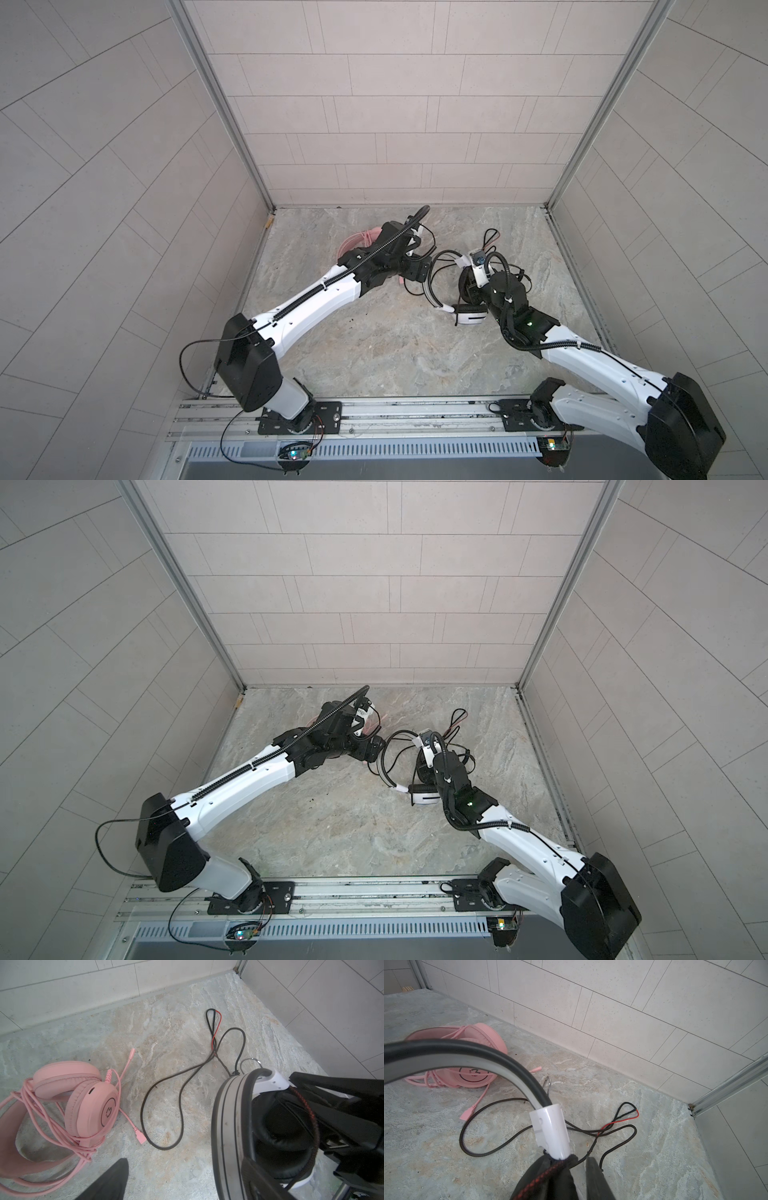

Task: Wrap the headphones
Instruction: 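Grasp the headband with the left gripper while the right gripper releases it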

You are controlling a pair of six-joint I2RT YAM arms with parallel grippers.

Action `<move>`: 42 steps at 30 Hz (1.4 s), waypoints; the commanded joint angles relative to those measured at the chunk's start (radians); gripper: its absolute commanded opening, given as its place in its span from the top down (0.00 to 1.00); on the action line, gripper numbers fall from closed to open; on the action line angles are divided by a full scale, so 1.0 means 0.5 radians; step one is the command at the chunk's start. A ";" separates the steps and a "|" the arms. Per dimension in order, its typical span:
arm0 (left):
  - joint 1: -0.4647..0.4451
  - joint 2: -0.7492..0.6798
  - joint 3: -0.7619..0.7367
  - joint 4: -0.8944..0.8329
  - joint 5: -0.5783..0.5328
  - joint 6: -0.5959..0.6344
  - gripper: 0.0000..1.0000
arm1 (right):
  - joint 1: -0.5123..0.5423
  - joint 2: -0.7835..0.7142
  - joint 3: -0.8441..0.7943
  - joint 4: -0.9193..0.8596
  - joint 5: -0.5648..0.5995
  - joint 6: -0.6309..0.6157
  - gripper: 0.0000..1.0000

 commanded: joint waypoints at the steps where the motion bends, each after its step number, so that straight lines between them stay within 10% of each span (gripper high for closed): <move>1: -0.045 -0.172 -0.043 0.061 -0.106 0.007 0.09 | 0.028 -0.015 0.003 0.185 -0.056 0.037 0.77; 20: -0.201 0.367 0.420 -0.530 -0.265 0.201 0.28 | 0.103 -0.101 -0.053 0.233 -0.127 0.056 0.76; 28: -0.202 0.532 0.639 -0.868 -0.533 0.225 0.78 | 0.111 -0.119 -0.090 0.271 -0.126 0.079 0.74; 32: -0.196 0.520 0.649 -0.900 -0.779 0.244 0.99 | 0.113 -0.107 -0.099 0.293 -0.110 0.135 0.58; 42: -0.174 0.328 0.664 -1.003 -1.742 0.302 1.00 | -0.117 -0.240 -0.235 0.396 -0.178 0.464 0.45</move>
